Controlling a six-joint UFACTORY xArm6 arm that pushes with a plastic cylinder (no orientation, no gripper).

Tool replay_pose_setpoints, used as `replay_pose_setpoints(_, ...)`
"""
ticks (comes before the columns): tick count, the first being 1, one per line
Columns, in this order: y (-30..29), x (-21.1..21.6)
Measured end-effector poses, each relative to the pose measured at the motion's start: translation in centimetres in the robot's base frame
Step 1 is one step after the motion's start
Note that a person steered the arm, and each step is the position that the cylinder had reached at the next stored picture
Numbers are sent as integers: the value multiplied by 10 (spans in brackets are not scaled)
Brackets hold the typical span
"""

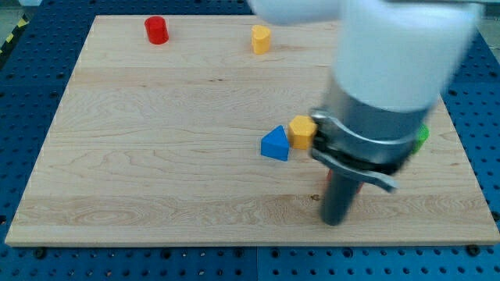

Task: Move the red star below the blue triangle

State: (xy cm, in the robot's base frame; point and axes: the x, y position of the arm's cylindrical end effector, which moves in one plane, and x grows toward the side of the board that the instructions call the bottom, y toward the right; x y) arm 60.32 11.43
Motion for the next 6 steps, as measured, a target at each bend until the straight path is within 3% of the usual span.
replay_pose_setpoints(1,65,10)
replay_pose_setpoints(2,114,-6)
replay_pose_setpoints(3,100,-45)
replay_pose_setpoints(5,-50,-39)
replay_pose_setpoints(6,-54,-47)
